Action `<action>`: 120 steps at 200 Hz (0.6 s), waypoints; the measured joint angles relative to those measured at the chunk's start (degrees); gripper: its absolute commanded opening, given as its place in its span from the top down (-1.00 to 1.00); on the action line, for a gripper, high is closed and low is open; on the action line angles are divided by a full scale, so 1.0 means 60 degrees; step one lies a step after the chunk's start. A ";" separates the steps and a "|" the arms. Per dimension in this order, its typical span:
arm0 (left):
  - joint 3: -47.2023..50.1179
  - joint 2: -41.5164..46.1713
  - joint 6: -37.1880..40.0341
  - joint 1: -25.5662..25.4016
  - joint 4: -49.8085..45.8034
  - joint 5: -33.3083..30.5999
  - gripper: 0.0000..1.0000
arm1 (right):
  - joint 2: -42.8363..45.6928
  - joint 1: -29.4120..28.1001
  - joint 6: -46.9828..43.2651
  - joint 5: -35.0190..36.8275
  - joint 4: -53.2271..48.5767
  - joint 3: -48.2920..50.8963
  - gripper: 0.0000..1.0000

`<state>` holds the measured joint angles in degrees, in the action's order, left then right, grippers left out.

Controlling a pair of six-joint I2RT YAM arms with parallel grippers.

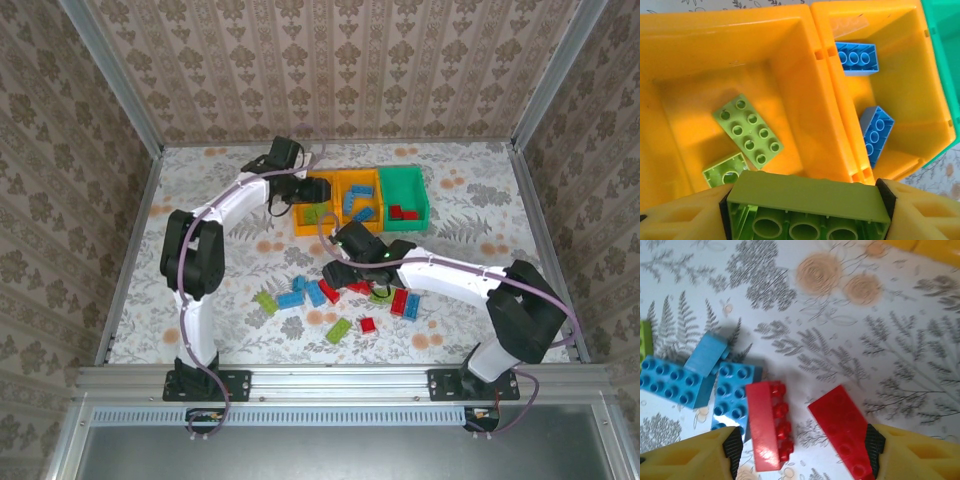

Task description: Sort the legos into containers by color

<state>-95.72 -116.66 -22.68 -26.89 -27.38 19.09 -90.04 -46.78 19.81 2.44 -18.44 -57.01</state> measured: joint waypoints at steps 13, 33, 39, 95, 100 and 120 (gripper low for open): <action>-0.0066 0.0000 -0.0197 0.0000 0.0004 0.0007 -0.47 | -0.0153 -0.0200 -0.0011 -0.0022 0.0004 0.0000 -0.33; -0.0076 0.0000 -0.0528 0.0000 -0.0007 0.0000 -0.62 | -0.0521 -0.0444 -0.0033 -0.0022 -0.0029 -0.0007 -0.29; -0.0076 0.0000 -0.0627 0.0000 -0.0011 0.0000 -0.67 | -0.0688 -0.0514 -0.0040 -0.0025 -0.0051 -0.0007 -0.27; 0.0339 0.0273 -0.1020 -0.0004 0.0175 -0.0259 -1.00 | -0.1366 -0.0780 -0.0106 -0.0058 -0.0419 -0.0193 -0.12; 0.0459 0.0397 -0.1020 -0.0004 0.0197 -0.0291 -1.00 | -0.1446 -0.0798 -0.0113 -0.0055 -0.0455 -0.0248 -0.11; 0.0816 0.0878 -0.1024 0.0000 0.0208 -0.0404 -1.00 | -0.1716 -0.0834 -0.0149 -0.0047 -0.0565 -0.0433 0.00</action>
<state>-90.83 -111.39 -28.82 -26.89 -26.13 16.67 -100.33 -51.79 18.92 2.15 -21.82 -59.61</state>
